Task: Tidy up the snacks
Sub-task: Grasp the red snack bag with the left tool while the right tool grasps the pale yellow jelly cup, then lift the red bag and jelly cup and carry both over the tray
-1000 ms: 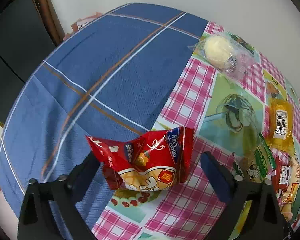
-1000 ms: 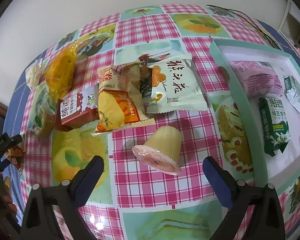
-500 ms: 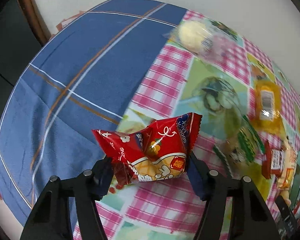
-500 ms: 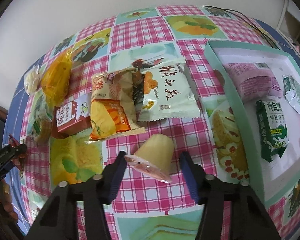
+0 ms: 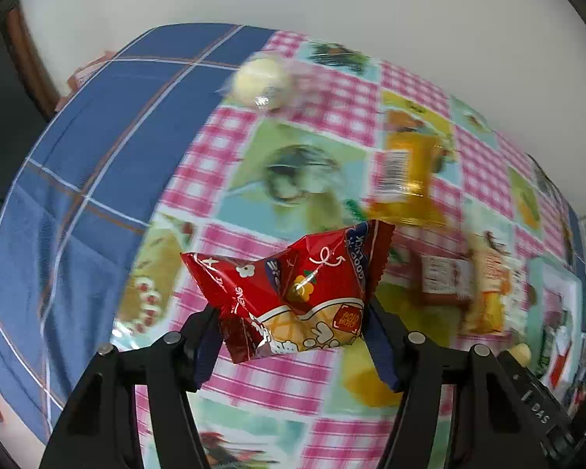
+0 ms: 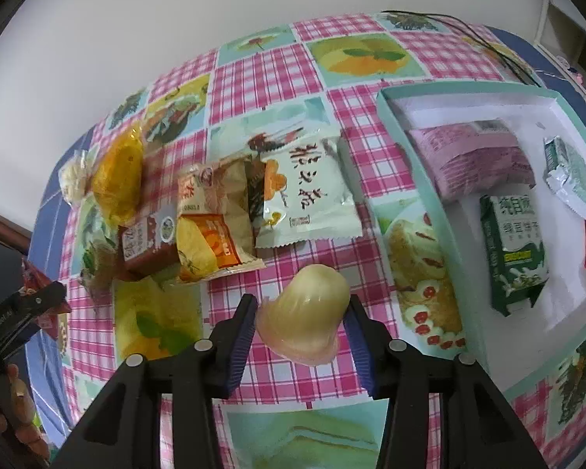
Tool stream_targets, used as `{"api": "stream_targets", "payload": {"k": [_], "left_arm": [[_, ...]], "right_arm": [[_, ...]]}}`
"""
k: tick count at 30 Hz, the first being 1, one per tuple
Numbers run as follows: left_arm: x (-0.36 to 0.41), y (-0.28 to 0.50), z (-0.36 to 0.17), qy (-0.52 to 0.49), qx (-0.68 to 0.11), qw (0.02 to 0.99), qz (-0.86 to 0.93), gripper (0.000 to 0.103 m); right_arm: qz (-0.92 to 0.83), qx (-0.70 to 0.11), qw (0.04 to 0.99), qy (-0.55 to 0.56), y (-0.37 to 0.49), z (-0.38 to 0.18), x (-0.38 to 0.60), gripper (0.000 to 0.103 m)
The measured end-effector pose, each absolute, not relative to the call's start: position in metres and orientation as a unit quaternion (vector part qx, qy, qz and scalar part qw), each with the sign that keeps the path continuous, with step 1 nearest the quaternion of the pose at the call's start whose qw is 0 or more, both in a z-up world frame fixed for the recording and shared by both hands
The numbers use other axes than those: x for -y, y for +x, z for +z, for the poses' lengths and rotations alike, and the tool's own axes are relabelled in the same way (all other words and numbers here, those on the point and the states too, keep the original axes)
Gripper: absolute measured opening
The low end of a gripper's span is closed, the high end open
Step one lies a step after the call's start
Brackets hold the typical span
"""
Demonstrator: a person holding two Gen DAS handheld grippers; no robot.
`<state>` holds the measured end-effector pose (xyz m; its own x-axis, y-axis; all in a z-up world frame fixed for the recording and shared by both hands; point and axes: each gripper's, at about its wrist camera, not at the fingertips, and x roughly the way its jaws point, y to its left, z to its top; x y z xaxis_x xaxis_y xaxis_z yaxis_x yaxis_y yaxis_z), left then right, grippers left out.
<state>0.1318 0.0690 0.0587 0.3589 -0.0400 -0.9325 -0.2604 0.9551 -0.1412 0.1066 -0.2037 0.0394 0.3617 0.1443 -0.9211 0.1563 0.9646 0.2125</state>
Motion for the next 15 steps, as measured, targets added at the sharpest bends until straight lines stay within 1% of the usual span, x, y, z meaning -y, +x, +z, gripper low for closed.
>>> {"api": "stream_targets", "payload": {"k": [1,2,8,15], "left_arm": [[-0.063,0.132,0.061,-0.133,-0.562,0.814,0.062,0.066],[-0.056,0.132,0.064,-0.129,-0.562,0.815,0.056,0.066],[-0.027,0.129,0.075,-0.107,-0.562,0.819,0.039,0.066],[-0.001,0.131,0.068,-0.099,-0.577,0.810,0.030,0.066]], "right_arm": [[-0.003,-0.564,0.815,0.134,0.106,0.041,0.205,0.043],[-0.004,-0.563,0.816,0.134,0.105,0.043,0.206,0.035],[0.008,-0.556,0.820,0.136,0.101,0.055,0.216,0.034],[0.017,-0.561,0.814,0.150,0.103,0.051,0.222,0.034]]}}
